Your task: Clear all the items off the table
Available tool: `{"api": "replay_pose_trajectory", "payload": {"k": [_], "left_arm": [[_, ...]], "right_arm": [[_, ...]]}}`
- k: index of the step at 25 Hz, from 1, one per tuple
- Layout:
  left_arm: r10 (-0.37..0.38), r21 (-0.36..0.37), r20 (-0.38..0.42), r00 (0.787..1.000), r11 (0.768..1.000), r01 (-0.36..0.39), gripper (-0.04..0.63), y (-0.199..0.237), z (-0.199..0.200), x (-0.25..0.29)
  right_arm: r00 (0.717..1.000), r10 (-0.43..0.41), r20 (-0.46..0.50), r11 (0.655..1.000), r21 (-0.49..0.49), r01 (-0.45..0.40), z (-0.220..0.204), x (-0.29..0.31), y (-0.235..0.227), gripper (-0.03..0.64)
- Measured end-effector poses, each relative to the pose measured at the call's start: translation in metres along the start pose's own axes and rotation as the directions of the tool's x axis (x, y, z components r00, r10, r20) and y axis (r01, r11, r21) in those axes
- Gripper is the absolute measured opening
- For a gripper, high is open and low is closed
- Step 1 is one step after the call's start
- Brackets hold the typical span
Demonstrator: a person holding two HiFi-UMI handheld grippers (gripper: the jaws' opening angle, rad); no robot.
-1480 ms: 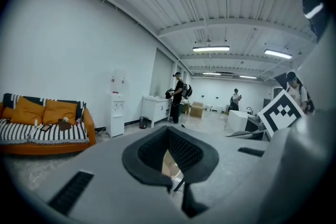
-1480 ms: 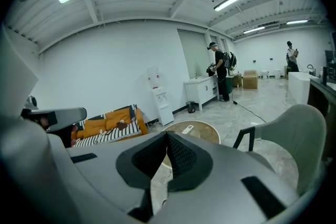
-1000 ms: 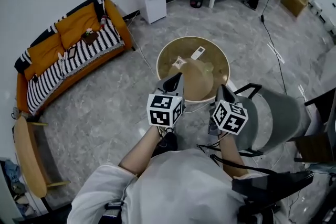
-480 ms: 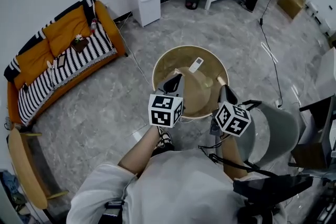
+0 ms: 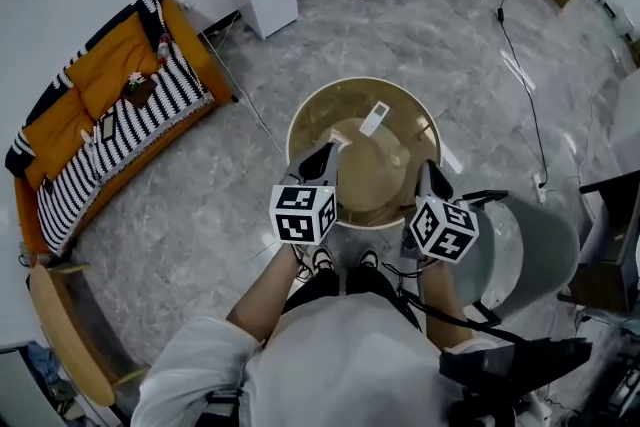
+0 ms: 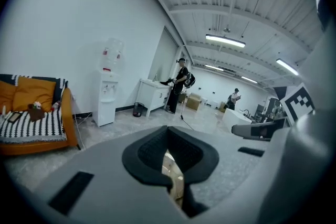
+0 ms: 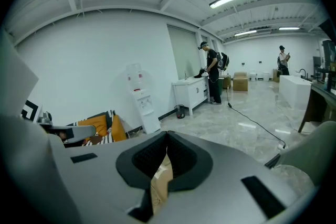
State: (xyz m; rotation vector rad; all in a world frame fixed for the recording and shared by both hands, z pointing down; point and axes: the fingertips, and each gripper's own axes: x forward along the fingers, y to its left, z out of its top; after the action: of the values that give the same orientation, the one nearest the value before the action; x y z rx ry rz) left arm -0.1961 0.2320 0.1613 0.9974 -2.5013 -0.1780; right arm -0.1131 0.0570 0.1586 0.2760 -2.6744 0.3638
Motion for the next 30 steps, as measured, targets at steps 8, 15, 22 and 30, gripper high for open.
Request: {"api": "replay_pose_trajectory", "payload": {"k": [8,15,22,30], "left_arm": [[0.059,-0.039,-0.081,0.995,0.997,-0.063,0.008,0.002,-0.035,0.023],[0.114,-0.094,-0.166,0.979,0.987,-0.131,0.008,0.025,-0.099,0.055],[0.123,-0.134,-0.276,0.953,0.977,-0.165,0.008,0.064,-0.191,0.084],[0.110,-0.118,-0.341,0.934,0.980,-0.159,0.008,0.089,-0.248,0.107]], "right_arm": [[0.993,0.050,-0.103,0.999,0.005,-0.050,-0.027,0.038,-0.019,0.025],[0.979,0.107,-0.173,0.994,0.022,-0.104,-0.067,0.084,-0.027,0.025],[0.958,0.121,-0.261,0.992,0.051,-0.112,-0.147,0.142,-0.029,0.023],[0.943,0.118,-0.311,0.992,0.081,-0.097,-0.207,0.168,-0.030,0.025]]}}
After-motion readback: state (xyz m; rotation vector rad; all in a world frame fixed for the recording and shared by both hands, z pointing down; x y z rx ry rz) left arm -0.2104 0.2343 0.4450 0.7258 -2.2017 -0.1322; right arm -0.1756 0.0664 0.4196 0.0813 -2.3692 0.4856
